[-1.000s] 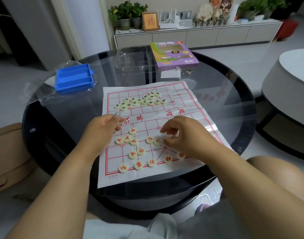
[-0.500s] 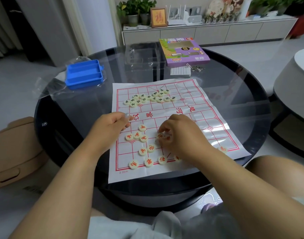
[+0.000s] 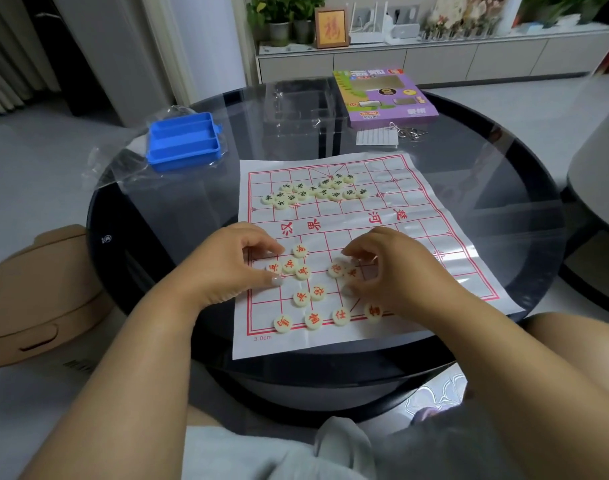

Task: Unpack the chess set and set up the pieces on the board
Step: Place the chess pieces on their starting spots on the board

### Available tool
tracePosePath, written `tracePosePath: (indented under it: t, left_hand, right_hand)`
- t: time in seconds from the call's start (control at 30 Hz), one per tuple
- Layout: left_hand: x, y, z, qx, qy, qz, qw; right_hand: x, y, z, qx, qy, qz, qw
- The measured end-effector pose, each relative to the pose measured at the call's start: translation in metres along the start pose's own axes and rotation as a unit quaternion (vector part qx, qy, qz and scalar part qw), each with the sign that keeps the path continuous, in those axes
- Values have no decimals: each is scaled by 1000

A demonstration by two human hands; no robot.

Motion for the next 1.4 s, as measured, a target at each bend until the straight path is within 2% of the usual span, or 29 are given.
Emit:
tracePosePath:
  t: [0.3,0.63,0.8,0.97,1.07,1.2,1.4]
  left_hand:
    - [-1,7,5,3,-9,25,1000]
    - [1,15,10,7,-19,30,999]
    - [-1,14,7,16,2,34,999]
    - [-1,10,-2,5,47,30,998]
    - [1,3,-8,-15,77,2,997]
    - [2,-4,-8,-44,70,-24,996]
    - [-2,-9,-9,-120,80,-23,989]
  right_hand:
    - [-4,13,-6,61,25,2,998]
    - [0,12,-2,18,48,11,999]
    - [-1,14,-15,23,56,2,998]
    - [-19,47,-63,74,126,38,989]
    - [-26,61,-72,109,137,54,983]
    - [-26,46,-63,128,118,35,984]
    - [-16,-42,-4,104,17,-68,992]
Point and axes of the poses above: each hand's wrist, its own x-axis towards the middle knuckle, its own z-axis out of the palm, y = z × x, the point moved 9 cm from there along x, towards the middle knuckle, and after that the axes turned 14 degrees about -y, right-handed, at the moved point
